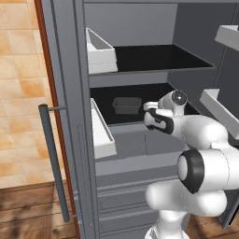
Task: Move the tupperware and orange from the top shelf to the second highest shelf to make space. Then, place the pitcher from the counter on the cleared top shelf.
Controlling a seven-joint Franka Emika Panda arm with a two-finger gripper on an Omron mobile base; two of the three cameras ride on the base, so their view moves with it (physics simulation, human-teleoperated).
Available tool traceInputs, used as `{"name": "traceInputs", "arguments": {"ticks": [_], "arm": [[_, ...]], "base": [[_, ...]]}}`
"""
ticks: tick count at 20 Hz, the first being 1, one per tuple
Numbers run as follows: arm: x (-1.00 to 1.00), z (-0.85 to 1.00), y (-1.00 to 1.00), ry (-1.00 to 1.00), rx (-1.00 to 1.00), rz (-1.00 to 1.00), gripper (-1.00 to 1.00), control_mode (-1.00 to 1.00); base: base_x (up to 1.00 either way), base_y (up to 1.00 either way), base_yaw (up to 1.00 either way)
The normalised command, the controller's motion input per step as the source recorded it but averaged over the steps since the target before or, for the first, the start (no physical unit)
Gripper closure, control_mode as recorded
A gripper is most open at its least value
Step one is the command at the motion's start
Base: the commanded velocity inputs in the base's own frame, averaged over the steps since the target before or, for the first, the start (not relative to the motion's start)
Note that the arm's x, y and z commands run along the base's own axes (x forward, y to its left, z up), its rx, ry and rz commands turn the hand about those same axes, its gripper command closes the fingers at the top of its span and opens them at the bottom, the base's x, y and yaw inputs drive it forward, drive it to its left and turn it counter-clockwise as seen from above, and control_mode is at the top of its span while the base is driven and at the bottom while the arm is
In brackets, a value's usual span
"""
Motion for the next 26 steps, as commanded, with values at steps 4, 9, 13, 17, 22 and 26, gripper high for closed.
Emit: {"name": "traceInputs", "arguments": {"ticks": [4, 9, 13, 17, 22, 26], "arm": [[0.57, -0.23, -0.06, 0.00, 0.00, 0.00, 1.00, -1.00], [0.57, -0.16, -0.19, 0.00, 0.00, 0.00, 1.00, -1.00], [0.62, -0.10, -0.25, 0.00, 0.00, 0.00, 1.00, -1.00], [0.59, -0.05, -0.14, 0.00, 0.00, 0.00, 1.00, -1.00], [0.28, -0.05, 0.00, -0.07, 0.00, 0.00, -1.00, -1.00], [-0.18, 0.27, 0.02, -0.17, 0.00, 0.02, -1.00, -1.00]], "base": [[0.00, 0.00, 0.00], [0.00, 0.00, 0.00], [0.00, 0.00, 0.00], [0.00, 0.00, 0.00], [0.00, 0.00, 0.00], [0.00, 0.00, 0.00]]}}
